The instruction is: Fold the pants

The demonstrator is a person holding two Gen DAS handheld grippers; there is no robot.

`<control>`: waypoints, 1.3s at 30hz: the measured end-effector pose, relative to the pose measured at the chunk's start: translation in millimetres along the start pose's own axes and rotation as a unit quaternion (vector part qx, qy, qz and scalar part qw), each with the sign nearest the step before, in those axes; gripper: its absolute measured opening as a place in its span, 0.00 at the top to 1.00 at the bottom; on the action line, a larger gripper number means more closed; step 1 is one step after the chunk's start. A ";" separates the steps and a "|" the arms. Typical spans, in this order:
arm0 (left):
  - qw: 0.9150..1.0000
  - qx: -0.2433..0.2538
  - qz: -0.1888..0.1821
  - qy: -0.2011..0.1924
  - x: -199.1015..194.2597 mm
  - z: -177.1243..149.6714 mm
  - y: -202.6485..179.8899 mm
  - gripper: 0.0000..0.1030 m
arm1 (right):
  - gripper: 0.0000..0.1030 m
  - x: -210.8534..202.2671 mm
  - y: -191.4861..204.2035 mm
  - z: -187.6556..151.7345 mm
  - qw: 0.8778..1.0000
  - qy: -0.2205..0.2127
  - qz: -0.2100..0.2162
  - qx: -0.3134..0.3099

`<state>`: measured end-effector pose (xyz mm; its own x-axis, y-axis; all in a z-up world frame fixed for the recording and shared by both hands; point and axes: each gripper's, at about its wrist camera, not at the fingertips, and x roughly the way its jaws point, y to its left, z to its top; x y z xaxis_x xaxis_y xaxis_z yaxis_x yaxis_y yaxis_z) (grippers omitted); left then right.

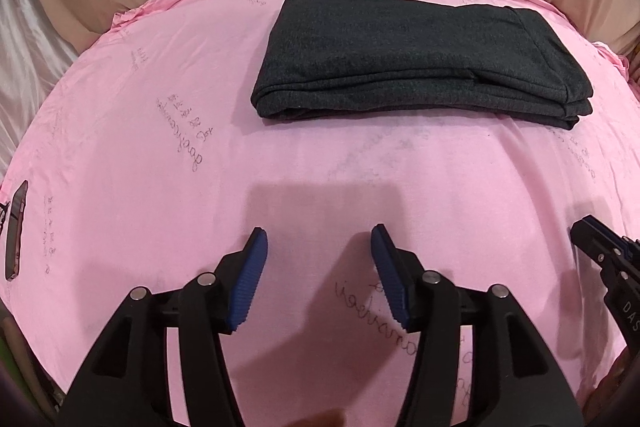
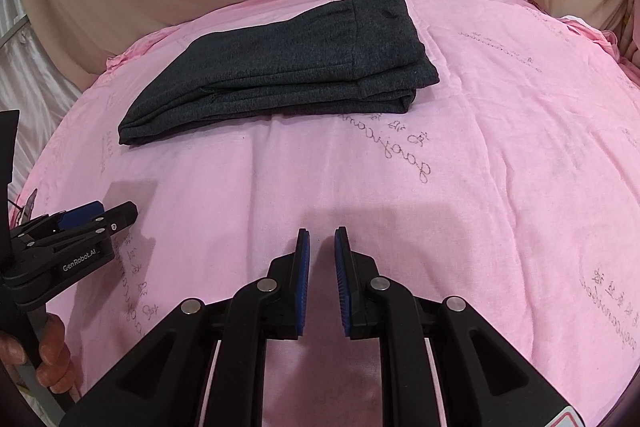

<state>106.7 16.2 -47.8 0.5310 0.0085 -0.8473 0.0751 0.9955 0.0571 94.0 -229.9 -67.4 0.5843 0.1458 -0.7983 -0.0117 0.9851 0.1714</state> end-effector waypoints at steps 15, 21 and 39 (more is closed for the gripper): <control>1.000 -0.004 -0.022 -0.005 -7.0 0.2 -2.2 0.42 | 0.86 -9.4 4.2 0.2 1.000 -0.014 -0.010 -0.001; 1.000 -0.006 -0.022 -0.013 -11.3 3.5 -2.9 0.42 | 0.86 -13.7 3.9 3.8 1.000 -0.024 -0.011 0.001; 0.999 0.002 -0.014 -0.031 -21.9 5.3 -8.7 0.42 | 0.85 -19.6 17.4 8.7 0.999 -0.038 -0.016 -0.008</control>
<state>98.9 6.9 -26.9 0.5794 -0.0254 -0.8147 0.0936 0.9950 0.0356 89.3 -216.4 -43.8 0.6448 0.1083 -0.7566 -0.0053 0.9905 0.1373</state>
